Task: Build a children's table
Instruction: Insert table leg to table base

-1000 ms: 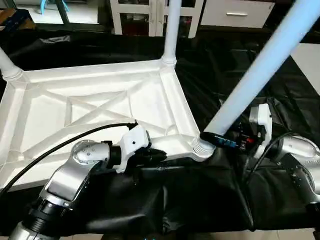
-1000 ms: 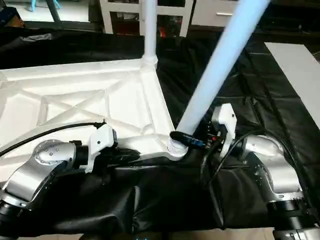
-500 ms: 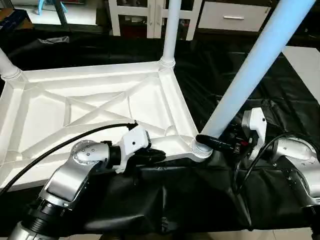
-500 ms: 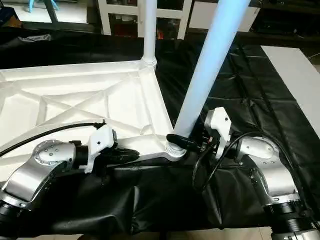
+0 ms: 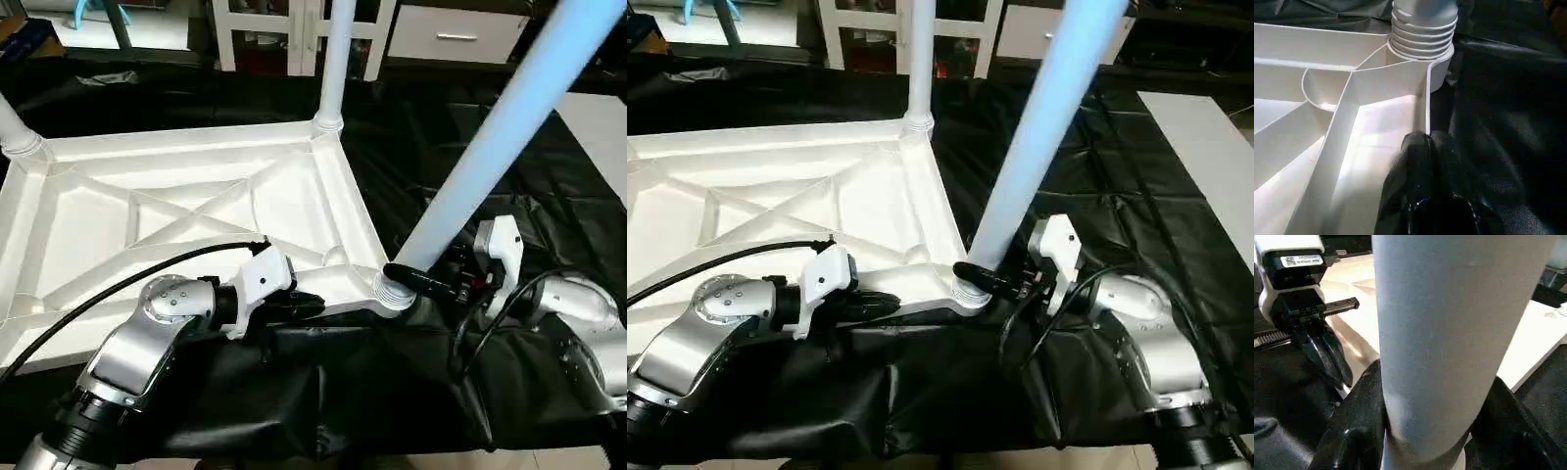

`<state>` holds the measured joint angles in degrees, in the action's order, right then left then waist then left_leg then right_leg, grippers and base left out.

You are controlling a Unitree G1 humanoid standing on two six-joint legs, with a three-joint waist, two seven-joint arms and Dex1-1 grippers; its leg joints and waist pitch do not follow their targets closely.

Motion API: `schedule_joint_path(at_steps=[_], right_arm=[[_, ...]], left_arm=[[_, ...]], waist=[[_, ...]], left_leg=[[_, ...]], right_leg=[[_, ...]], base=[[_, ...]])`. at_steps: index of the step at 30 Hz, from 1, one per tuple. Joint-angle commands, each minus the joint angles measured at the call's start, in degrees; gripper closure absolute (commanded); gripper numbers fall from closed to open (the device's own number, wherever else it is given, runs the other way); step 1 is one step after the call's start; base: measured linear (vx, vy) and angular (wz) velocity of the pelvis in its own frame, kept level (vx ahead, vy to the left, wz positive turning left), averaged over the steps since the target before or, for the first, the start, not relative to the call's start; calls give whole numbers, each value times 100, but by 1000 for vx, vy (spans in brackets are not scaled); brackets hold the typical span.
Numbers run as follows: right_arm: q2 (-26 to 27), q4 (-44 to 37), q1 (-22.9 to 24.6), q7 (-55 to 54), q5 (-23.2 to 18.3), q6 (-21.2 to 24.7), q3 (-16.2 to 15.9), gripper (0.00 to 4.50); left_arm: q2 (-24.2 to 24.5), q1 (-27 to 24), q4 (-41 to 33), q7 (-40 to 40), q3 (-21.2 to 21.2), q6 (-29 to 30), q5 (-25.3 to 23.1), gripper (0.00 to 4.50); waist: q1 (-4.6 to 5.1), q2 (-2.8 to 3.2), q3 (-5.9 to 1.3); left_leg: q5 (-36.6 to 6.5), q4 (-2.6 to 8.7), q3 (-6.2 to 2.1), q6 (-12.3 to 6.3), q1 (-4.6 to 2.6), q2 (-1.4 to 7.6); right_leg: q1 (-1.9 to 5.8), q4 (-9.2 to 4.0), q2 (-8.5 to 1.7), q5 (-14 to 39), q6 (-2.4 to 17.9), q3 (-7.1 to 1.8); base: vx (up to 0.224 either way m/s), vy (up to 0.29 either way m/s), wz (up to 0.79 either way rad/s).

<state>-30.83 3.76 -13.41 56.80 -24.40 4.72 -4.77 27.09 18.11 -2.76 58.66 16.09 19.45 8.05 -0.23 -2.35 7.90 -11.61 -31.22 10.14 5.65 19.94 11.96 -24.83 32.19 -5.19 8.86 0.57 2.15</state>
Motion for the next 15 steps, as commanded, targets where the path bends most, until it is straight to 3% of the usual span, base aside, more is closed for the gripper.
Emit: schedule_joint_path(at_steps=[1, 9, 10, 13, 15], right_arm=[[-49, 836, 479, -231, 667, 447, -348, 265], [6, 801, 335, -245, 490, 474, -212, 265], [7, 800, 325, -230, 460, 493, -203, 230], [10, 800, 303, -212, 417, 512, -177, 190], [38, 806, 278, -332, 498, 438, -139, 190]], left_arm=[[-26, 30, -251, 181, 57, -235, 159, 450], [-14, 45, -243, 148, 57, -245, 145, 450], [-15, 44, -247, 146, 55, -241, 148, 450], [-10, 40, -254, 143, 52, -239, 152, 450], [-3, 37, -258, 142, 54, -241, 158, 450]], waist=[[0, 112, -173], [6, 109, -164], [5, 111, -160], [9, 105, -155], [1, 111, -183]], left_leg=[[-1258, 373, 65, -375, 15, 86], [-1283, 379, 62, -362, 22, 85], [-1297, 383, 61, -357, 24, 86], [-1345, 388, 55, -340, 27, 85], [-1218, 354, 86, -351, 21, 76]], right_leg=[[272, -306, -113, 1120, 1295, -159], [265, -313, -116, 1180, 1246, -164], [264, -314, -117, 1205, 1240, -165], [259, -324, -116, 1319, 1202, -167], [256, -318, -130, 1094, 1286, -179]], base=[[0, 0, 0], [0, 0, 0], [0, 0, 0], [0, 0, 0], [0, 0, 0]])
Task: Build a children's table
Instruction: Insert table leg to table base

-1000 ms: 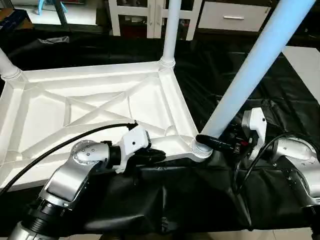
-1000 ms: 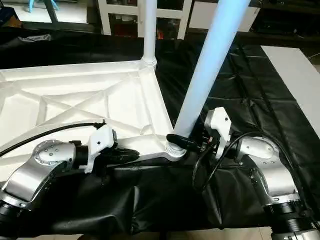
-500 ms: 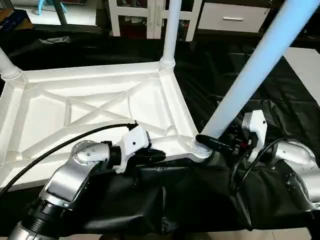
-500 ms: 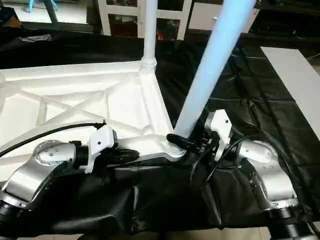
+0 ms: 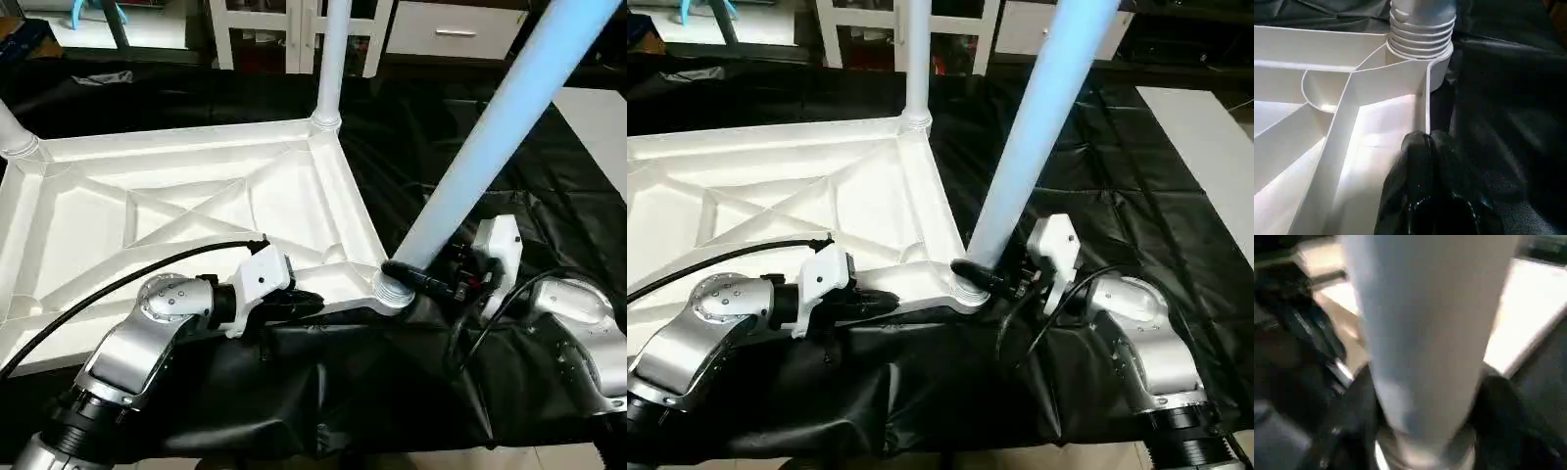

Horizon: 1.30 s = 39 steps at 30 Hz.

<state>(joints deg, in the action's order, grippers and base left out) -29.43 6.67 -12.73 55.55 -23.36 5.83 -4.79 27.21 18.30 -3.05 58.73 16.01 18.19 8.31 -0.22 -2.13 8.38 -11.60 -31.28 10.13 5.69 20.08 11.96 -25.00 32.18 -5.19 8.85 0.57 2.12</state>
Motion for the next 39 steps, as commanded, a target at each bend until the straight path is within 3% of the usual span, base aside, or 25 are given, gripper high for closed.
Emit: schedule_joint_path(at_steps=[1, 2, 4, 10, 13, 20, 24, 35, 39], right_arm=[[-92, 504, 196, -225, 401, 323, -124, 190], [-83, 491, 179, -237, 397, 319, -108, 190], [-71, 472, 153, -234, 369, 312, -82, 190], [-49, 392, 75, -208, 282, 236, 31, 190], [-43, 354, 64, -149, 184, 306, 82, 190], [-32, 236, 44, -177, 142, 264, 145, 120], [-38, 143, 46, -196, 130, 267, 172, 110], [-157, -200, 158, -232, 18, 280, 379, 110], [-222, -355, 241, -178, -124, 359, 470, 69]], left_arm=[[-10, 17, -231, 136, 65, -117, 133, 450], [-6, 17, -232, 136, 65, -119, 136, 450], [-2, 16, -234, 136, 66, -121, 138, 450], [13, 27, -224, 151, 64, -123, 143, 450], [30, 28, -221, 147, 72, -132, 163, 450], [40, 18, -221, 161, 68, -135, 160, 450], [44, 21, -209, 161, 68, -142, 155, 450], [42, 34, -187, 140, 80, -183, 131, 450], [40, 36, -174, 131, 83, -215, 114, 450]], waist=[[4, 68, -255], [7, 66, -225], [5, 96, -209], [5, 96, -182], [7, 99, -187], [8, 100, -211], [3, 104, -222], [-10, 107, -228], [-12, 103, -260]], left_leg=[[-1064, 337, 76, -366, 1, 74], [-827, 344, 77, -468, 23, 69], [-817, 340, 92, -557, 13, 80], [-988, 349, 89, -515, 8, 82], [-895, 340, 88, -532, 9, 77], [-594, 299, 101, -677, 3, 65], [-323, 270, 104, -807, 9, 57], [-305, 254, 103, -845, -6, 63], [-104, 216, 103, -958, 4, 52]], right_leg=[[292, -272, -122, 878, 1334, -176], [297, -238, -93, 569, 1410, -165], [300, -251, -124, 676, 1458, -168], [285, -292, -136, 1149, 1351, -178], [292, -274, -129, 1012, 1371, -175], [313, -213, -120, 522, 1539, -175], [325, -170, -117, 229, 1632, -175], [324, -161, -119, 324, 1631, -175], [332, -123, -110, 45, 1704, -175]], base=[[0, 0, 0], [0, 0, 0], [0, 0, 0], [0, 0, 0], [0, 0, 0], [0, 0, 0], [0, 0, 0], [0, 0, 0], [0, 0, 0]])
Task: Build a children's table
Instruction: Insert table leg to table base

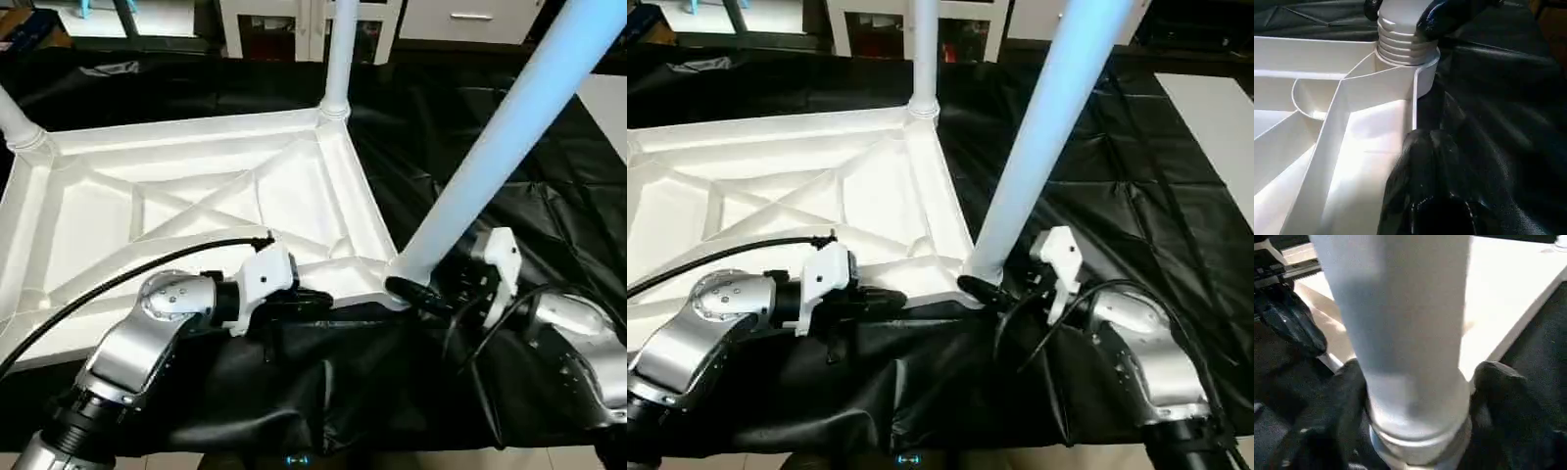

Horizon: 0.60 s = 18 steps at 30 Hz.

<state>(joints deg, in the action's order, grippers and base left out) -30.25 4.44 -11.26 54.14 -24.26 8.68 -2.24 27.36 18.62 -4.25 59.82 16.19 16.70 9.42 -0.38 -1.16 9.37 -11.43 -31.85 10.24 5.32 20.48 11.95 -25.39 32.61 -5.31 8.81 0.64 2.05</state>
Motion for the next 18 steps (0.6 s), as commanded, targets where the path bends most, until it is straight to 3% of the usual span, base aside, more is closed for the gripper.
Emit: schedule_joint_path(at_steps=[1, 5, 9, 11, 17, 18], right_arm=[[-148, -152, 105, -45, -26, 63, 219, 56], [-155, -247, 149, -197, 62, 6, 281, 25], [-190, -451, 210, -112, -34, 60, 349, 25], [-199, -479, 216, -99, -50, 69, 354, 25], [-239, -538, 183, -94, -68, 115, 409, 25], [-242, -543, 181, -92, -64, 116, 410, 20]], left_arm=[[26, 6, -53, 24, 66, -68, 1, 450], [23, 19, -30, 22, 72, -92, -10, 450], [0, 42, 0, -36, 72, -231, -74, 450], [-11, 48, 7, -60, 66, -273, -90, 450], [-103, 75, -63, -136, -8, -309, -4, 450], [-97, 78, -80, -117, -11, -285, 21, 430]], waist=[[3, -1, -360], [-1, -12, -363], [-2, -8, -349], [0, -2, -361], [2, -12, -384], [2, -13, -385]], left_leg=[[-89, 263, 92, -955, -23, 49], [-211, 255, 88, -921, 2, 49], [-384, 255, 89, -882, 0, 62], [-357, 250, 83, -874, -4, 63], [-13, 208, 84, -1077, 5, 47], [3, 206, 85, -1087, 5, 46]], right_leg=[[377, -159, -100, 10, 1704, -167], [376, -165, -115, 255, 1655, -176], [352, -176, -109, 409, 1632, -173], [352, -165, -106, 348, 1612, -172], [365, -111, -97, -115, 1728, -169], [366, -108, -97, -124, 1734, -169]], base=[[0, 0, 0], [0, 0, 0], [0, 0, 0], [0, 0, 0], [0, 0, 0], [0, 0, 0]])
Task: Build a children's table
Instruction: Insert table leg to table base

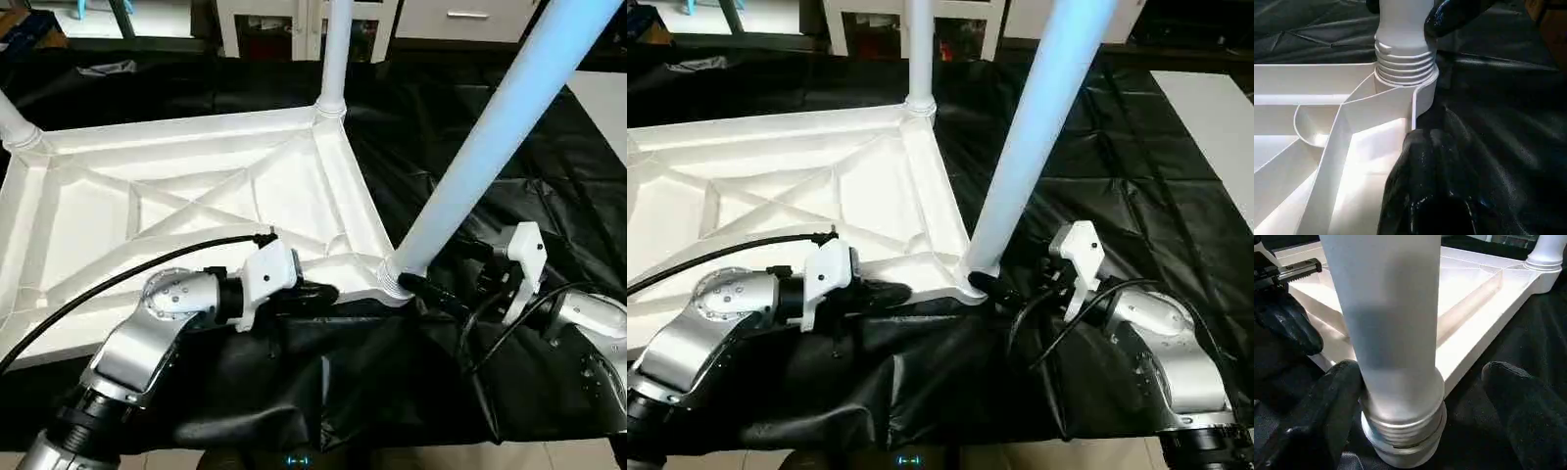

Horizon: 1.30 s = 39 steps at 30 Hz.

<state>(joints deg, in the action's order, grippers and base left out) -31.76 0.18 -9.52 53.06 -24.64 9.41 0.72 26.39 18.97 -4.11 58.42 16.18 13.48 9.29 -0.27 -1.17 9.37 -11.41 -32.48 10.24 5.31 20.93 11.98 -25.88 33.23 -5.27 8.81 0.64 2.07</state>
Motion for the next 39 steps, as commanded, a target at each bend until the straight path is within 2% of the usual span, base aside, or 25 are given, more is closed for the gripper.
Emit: schedule_joint_path(at_steps=[1, 2, 4, 8, 10, 12, 16, 22, 24, 28, 38, 39], right_arm=[[-96, -125, 5, 18, -26, 50, 119, 20], [-105, -146, 11, 21, -29, 59, 127, 20], [-115, -161, 17, 28, -33, 66, 133, 18], [-138, -198, 43, 61, -28, 83, 143, 18], [-142, -202, 49, 69, -30, 84, 145, 18], [-147, -204, 47, 75, -33, 85, 146, 18], [-161, -232, 44, 90, -45, 92, 131, 18], [-150, -266, 38, 93, -51, 111, 112, 18], [-148, -273, 37, 103, -54, 111, 105, 18], [-187, -341, 94, 148, -46, 98, 85, 18], [-224, -480, 217, 141, -39, 110, 127, 18], [-225, -482, 218, 140, -39, 110, 130, 18]], left_arm=[[10, 52, -116, 44, -16, 82, 73, 430], [21, 63, -139, 55, -28, 115, 113, 430], [25, 72, -150, 59, -38, 113, 137, 395], [35, 81, -161, 71, -35, 35, 135, 382], [26, 84, -158, 61, -41, 8, 133, 347], [14, 96, -156, 52, -45, -28, 128, 343], [21, 164, -92, 16, 31, -387, -45, 301], [30, 188, -52, 22, 100, -457, -116, 297], [78, 149, -95, 114, 146, -371, -78, 297], [239, 41, -194, 276, 235, -223, -35, 297], [219, 167, 161, 3, 279, -628, -453, 297], [224, 168, 163, 6, 284, -627, -455, 297]], waist=[[-10, -13, -378], [-11, -13, -376], [-12, -15, -376], [-13, -5, -371], [-15, -1, -373], [-15, -5, -375], [-18, -1, -369], [-16, 7, -384], [-21, 23, -381], [-17, 19, -374], [-28, 32, -382], [-34, 51, -376]], left_leg=[[-21, 273, 85, -1096, -40, 47], [-41, 273, 87, -1093, -42, 47], [-94, 275, 85, -1064, -44, 50], [-105, 274, 82, -1053, -43, 49], [-94, 270, 82, -1057, -44, 49], [-93, 266, 82, -1062, -43, 46], [-215, 272, 77, -1018, -37, 45], [-86, 256, 76, -1039, -41, 45], [-133, 261, 71, -1028, -37, 44], [-238, 270, 75, -978, -46, 46], [-225, 262, 70, -958, -43, 43], [-239, 265, 66, -951, -41, 46]], right_leg=[[411, -176, -104, -77, 1736, -169], [410, -180, -106, -39, 1734, -169], [411, -184, -107, 65, 1723, -168], [408, -184, -103, 74, 1711, -167], [408, -182, -105, 41, 1721, -168], [412, -179, -104, 25, 1722, -168], [418, -194, -104, 163, 1698, -165], [415, -163, -99, -52, 1717, -169], [420, -166, -106, 3, 1738, -166], [413, -179, -104, 132, 1727, -167], [422, -168, -101, -10, 1729, -171], [421, -167, -107, 8, 1728, -170]], base=[[0, 0, 0], [0, 0, 0], [0, 0, 0], [0, 0, 0], [0, 0, 0], [0, 0, 0], [0, 0, 0], [0, 0, 0], [0, 0, 0], [0, 0, 0], [0, 0, 0], [0, 0, 0]])
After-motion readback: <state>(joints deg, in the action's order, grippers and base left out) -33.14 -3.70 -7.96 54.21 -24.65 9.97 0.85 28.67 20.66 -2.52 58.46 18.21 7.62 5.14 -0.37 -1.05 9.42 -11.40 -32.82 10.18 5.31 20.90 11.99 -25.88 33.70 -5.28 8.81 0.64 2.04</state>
